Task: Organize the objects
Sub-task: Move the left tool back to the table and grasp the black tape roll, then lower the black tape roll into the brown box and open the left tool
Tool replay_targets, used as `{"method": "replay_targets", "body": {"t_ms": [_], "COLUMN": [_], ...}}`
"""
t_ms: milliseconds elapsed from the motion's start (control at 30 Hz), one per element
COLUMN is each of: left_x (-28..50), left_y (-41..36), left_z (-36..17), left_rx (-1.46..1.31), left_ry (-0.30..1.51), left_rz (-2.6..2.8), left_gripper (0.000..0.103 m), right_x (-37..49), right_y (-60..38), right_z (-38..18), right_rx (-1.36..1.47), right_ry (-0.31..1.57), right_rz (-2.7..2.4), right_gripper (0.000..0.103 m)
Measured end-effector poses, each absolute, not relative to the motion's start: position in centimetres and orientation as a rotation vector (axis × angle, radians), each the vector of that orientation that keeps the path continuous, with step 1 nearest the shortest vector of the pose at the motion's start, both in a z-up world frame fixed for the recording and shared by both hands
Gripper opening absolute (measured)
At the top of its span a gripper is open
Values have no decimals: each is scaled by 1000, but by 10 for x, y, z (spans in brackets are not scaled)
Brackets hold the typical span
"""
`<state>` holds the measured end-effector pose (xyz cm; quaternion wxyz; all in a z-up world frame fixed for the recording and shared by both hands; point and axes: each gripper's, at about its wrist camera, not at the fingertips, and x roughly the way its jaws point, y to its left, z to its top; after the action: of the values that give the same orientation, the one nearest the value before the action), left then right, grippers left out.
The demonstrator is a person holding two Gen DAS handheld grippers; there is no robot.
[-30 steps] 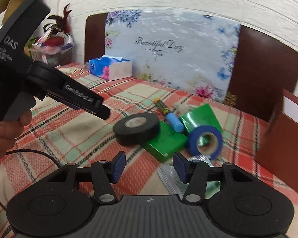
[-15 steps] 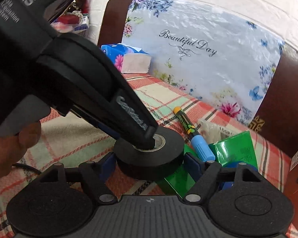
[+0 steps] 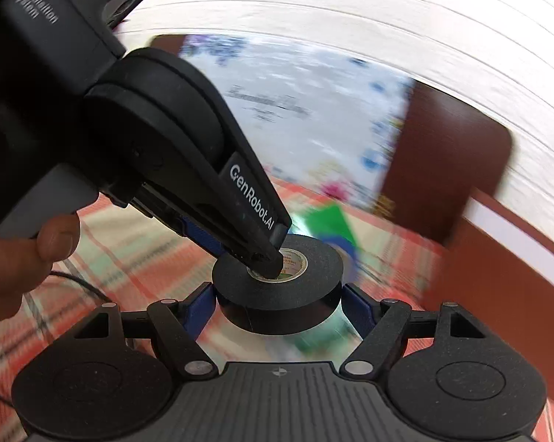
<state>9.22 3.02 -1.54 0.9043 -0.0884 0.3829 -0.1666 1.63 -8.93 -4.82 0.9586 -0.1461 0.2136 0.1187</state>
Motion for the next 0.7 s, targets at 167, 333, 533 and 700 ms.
{"method": "replay_targets", "body": {"t_ms": [167,333,533,700], "left_x": [79,77,104,146], "left_y": [-39,-87,-131,-171], "left_z": [-16,5,54,73], "left_rx": [-72,16,76,120], "left_ry": [820,788,660,609], "left_rz": [-435,-490,-496,-494], "left_gripper": [29,29,29,29], "right_x": [-15,-29,-5,34], "right_y": [-140,-178,-218,-253], "right_z": [-52,-41,-6,9], "right_rx": [-213,-154,-137,-101], "right_ry": [470,413,277,236], "right_rz": [127,45,-11,-51], "right_gripper": [74,74,74,74]}}
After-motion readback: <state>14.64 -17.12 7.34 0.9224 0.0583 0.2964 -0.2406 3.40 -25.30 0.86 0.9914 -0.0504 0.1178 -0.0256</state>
